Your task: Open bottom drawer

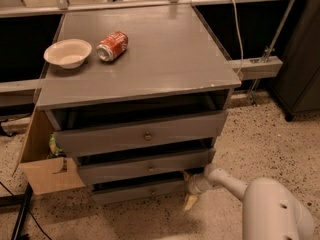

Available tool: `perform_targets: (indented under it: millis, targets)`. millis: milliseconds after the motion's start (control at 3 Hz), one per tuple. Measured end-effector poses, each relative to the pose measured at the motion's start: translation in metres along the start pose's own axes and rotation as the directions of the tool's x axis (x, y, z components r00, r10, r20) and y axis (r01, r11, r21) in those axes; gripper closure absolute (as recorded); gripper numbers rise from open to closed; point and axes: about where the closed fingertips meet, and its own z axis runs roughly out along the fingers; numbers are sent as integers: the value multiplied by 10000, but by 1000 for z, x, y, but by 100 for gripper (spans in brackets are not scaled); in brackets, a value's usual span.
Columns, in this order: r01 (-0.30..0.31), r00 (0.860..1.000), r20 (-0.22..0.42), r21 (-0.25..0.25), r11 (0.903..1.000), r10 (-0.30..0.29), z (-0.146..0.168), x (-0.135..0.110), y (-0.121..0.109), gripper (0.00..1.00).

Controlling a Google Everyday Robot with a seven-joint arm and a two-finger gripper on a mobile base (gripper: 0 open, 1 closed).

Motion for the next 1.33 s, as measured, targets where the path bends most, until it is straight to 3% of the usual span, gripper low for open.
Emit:
perform_targets:
  millis: [333,667,1333]
  targets:
    - [-2,10000,-3,-4,10000,2,-1,0,0,0]
    - [-266,9988,-435,-530,9982,243,-8,6,23,0]
    - [-419,9941,-1043,-1088,9932,305,-19,9,48,0]
